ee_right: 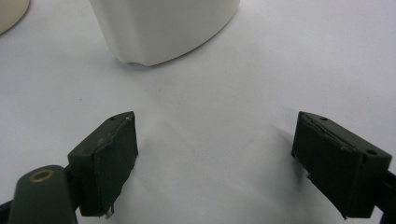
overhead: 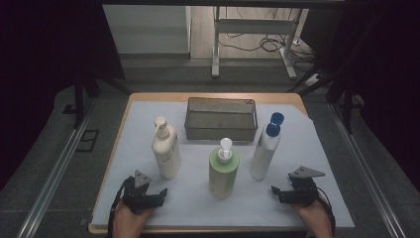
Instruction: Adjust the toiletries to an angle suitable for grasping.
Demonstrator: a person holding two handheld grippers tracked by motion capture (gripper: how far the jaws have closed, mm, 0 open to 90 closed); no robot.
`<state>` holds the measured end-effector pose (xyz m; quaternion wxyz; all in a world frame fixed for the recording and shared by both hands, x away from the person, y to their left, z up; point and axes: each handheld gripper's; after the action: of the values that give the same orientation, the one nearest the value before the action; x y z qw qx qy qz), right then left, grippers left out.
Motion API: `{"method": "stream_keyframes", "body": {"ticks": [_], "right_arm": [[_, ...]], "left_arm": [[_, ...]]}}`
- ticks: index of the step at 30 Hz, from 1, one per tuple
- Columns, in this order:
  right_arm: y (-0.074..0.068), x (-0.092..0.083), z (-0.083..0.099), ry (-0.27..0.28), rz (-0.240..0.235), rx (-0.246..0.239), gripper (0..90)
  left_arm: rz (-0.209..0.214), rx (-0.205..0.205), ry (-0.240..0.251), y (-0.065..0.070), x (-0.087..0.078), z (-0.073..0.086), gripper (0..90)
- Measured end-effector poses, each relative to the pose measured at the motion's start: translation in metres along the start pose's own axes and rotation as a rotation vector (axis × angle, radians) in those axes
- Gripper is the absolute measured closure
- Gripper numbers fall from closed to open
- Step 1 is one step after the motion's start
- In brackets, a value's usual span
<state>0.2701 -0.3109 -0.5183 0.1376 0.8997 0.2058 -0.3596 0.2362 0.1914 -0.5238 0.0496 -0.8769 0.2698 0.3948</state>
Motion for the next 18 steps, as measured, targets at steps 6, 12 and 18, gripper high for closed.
{"method": "stream_keyframes", "body": {"ticks": [6,12,18], "right_arm": [[0.0004,0.0002,0.0004,0.003,-0.003,0.001,13.6],[0.0006,0.0004,0.0005,0.006,-0.004,0.000,13.5],[0.0007,0.0003,0.0000,0.002,-0.005,0.000,13.5]], "left_arm": [[0.001,0.000,0.001,-0.0001,0.0001,0.0001,12.2],[0.002,0.001,0.001,-0.0004,0.0001,0.0001,12.2],[0.004,0.000,0.000,-0.0009,-0.0001,0.0001,12.2]]}}
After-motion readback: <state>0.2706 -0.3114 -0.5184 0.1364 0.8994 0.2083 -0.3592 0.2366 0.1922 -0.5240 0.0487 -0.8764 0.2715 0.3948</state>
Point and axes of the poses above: each handheld gripper's, and its own axes: x roughly forward along the jaws, z roughly out of its underside, y roughly to its right, and after that the axes turned 8 degrees about z, right-handed
